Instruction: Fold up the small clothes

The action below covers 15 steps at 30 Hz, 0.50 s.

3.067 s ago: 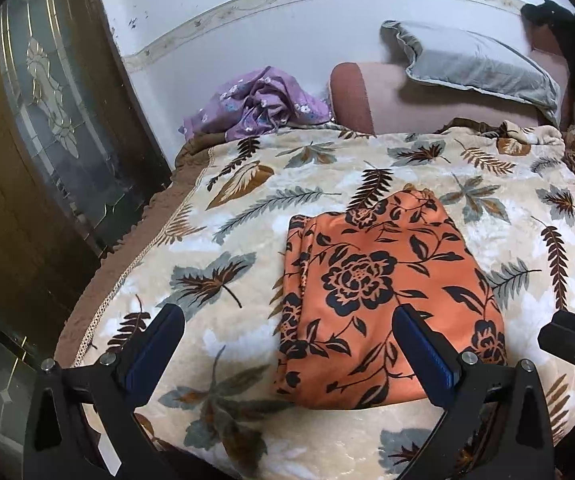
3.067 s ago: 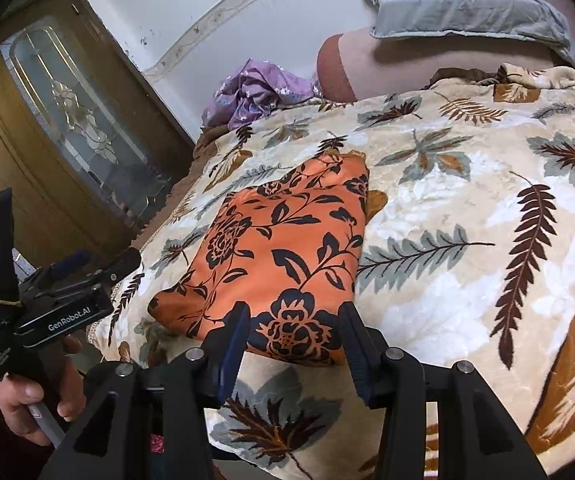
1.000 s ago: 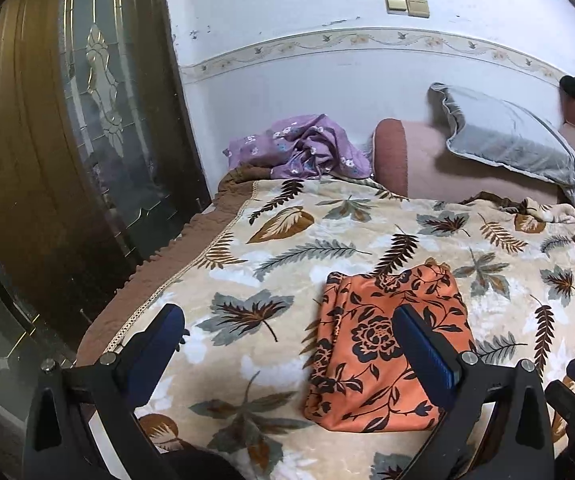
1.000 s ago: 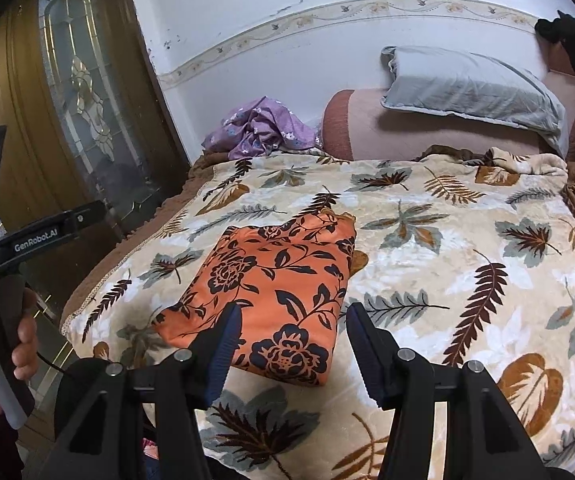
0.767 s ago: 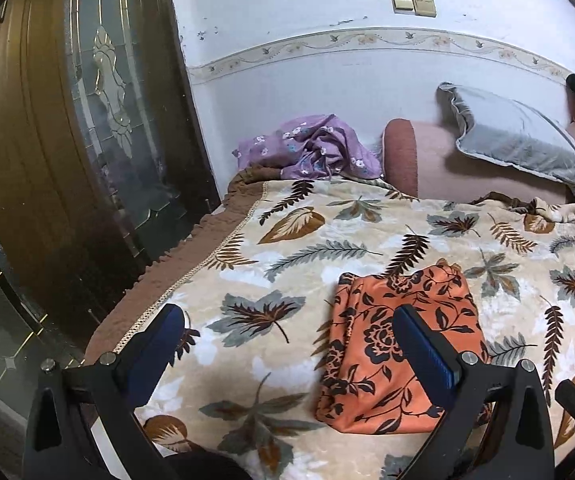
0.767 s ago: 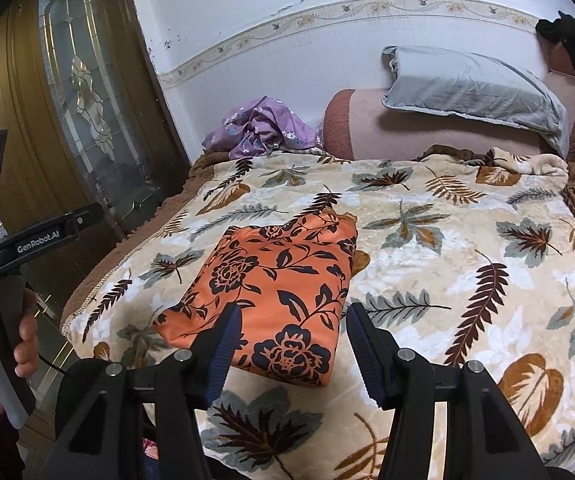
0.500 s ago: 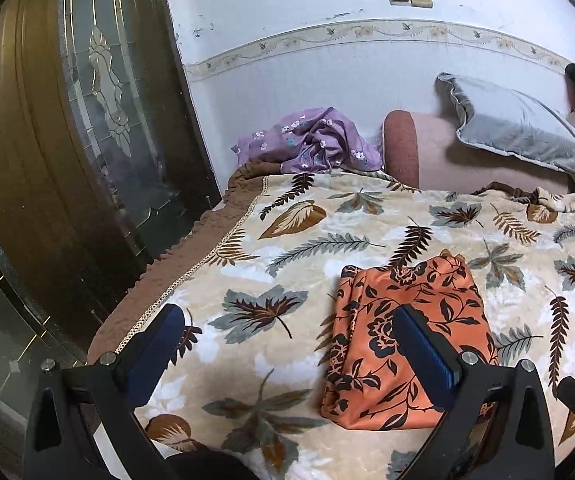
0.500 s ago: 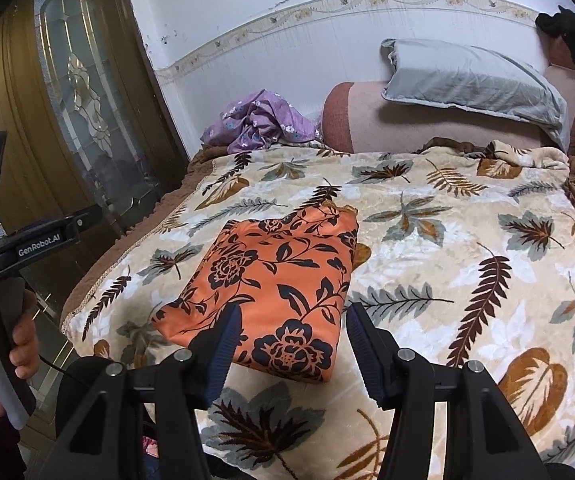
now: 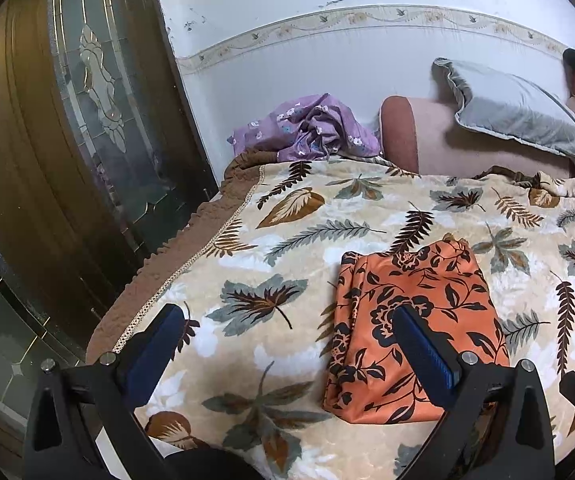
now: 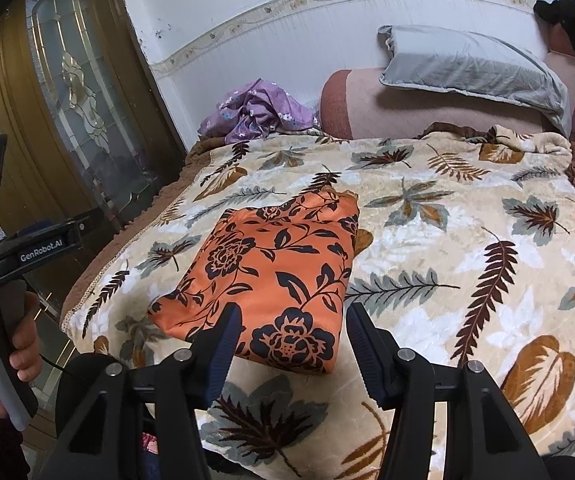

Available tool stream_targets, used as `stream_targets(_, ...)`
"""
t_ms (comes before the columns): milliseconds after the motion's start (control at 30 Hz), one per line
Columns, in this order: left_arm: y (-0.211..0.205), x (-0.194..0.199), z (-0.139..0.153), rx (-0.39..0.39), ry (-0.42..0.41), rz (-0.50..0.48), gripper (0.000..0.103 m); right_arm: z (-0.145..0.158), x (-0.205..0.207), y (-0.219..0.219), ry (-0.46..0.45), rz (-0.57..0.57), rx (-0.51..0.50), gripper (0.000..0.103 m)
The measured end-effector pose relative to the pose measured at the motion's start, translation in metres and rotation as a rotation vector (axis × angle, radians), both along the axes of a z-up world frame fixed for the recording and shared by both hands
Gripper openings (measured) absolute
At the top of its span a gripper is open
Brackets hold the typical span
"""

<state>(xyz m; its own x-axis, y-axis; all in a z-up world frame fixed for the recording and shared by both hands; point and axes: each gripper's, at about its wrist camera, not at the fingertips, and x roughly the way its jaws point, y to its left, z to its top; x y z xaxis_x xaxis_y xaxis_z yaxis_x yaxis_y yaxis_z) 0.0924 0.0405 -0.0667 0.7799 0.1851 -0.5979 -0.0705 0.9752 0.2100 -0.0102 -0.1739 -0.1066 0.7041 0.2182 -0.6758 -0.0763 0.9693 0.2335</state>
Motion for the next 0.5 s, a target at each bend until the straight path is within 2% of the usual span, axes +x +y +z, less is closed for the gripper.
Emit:
stream_targets(133, 0.001, 0.000, 0.000, -0.004, -0.001, 0.003, 0.103, 0.003, -0.001, 0.001, -0.016, -0.005, 0.012, 0.058)
stream_targets(333, 0.005, -0.002, 0.004, -0.022, -0.010, 0.003, 0.103, 0.020, -0.008, 0.004, -0.100, -0.029, -0.016, 0.058)
stream_targets(400, 0.006, -0.003, 0.006, -0.026, -0.013, 0.005, 0.103, 0.024, -0.009, 0.007, -0.113, -0.046, -0.045, 0.062)
stream_targets(433, 0.007, -0.004, 0.007, -0.030, -0.014, 0.006, 0.103, 0.027, -0.010, 0.008, -0.123, -0.054, -0.052, 0.067)
stream_targets(500, 0.010, -0.007, 0.010, -0.040, -0.023, 0.010, 0.103, 0.031, -0.012, 0.010, -0.137, -0.073, -0.059, 0.069)
